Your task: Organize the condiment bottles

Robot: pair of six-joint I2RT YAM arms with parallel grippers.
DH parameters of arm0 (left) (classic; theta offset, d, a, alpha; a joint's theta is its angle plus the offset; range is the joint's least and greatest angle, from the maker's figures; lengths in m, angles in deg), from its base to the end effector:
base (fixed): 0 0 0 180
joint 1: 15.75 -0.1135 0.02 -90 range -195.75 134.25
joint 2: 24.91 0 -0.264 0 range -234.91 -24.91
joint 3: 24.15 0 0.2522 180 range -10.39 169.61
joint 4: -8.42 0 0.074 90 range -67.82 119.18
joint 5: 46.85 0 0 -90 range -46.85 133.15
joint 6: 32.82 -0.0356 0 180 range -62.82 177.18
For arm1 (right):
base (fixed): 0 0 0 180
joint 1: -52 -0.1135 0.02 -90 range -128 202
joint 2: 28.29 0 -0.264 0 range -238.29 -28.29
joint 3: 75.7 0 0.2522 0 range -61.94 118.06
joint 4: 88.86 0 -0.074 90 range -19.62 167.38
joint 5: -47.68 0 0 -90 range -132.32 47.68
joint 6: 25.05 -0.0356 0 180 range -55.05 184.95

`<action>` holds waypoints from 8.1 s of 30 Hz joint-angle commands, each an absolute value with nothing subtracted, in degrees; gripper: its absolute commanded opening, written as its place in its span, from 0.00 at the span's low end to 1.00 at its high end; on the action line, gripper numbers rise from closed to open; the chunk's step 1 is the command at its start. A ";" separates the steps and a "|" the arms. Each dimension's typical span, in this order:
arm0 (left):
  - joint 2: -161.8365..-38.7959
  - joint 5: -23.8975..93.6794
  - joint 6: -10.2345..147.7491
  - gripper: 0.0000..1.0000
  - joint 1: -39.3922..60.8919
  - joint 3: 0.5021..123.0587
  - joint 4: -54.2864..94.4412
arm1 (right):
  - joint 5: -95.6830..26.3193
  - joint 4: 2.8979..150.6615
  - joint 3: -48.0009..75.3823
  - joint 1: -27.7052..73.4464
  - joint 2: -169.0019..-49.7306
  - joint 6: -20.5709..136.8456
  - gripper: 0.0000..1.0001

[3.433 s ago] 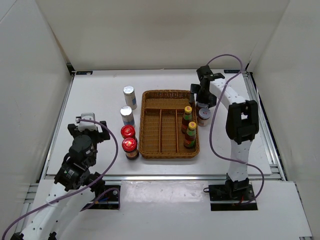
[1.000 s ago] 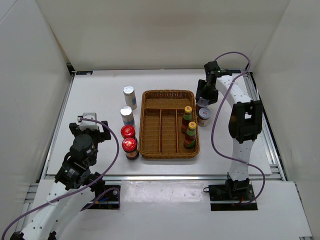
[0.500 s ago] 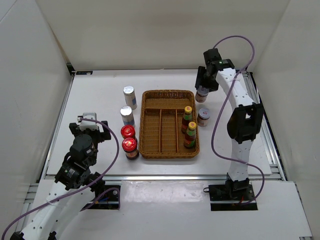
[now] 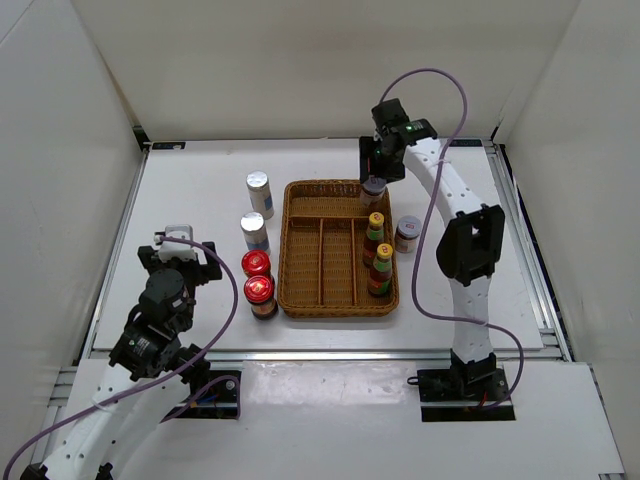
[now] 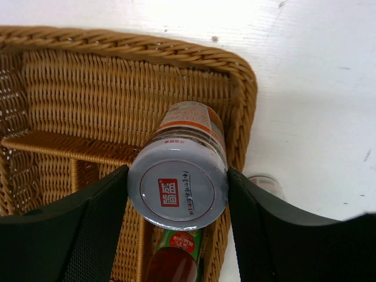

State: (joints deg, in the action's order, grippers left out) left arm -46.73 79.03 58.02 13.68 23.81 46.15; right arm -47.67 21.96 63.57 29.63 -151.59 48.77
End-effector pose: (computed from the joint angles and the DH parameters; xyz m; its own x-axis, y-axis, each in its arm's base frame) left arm 0.0991 -0.0320 0.3021 -0.1735 0.0842 -0.9812 -0.1045 0.9891 0.1034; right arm 0.4386 0.1769 0.3159 -0.8024 -0.0302 -0.5960 -0.1080 0.9896 0.0952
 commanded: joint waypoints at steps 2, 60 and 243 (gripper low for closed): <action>-46.00 79.28 57.62 1.00 13.87 23.71 45.47 | -46.28 25.16 66.64 29.50 -152.56 50.10 0.19; -47.06 79.28 57.62 1.00 13.87 23.19 45.47 | -47.33 34.57 21.20 38.37 -132.70 45.00 0.87; -125.37 58.53 85.39 0.44 30.04 65.91 27.45 | -83.98 11.11 0.81 12.89 -69.95 35.95 1.00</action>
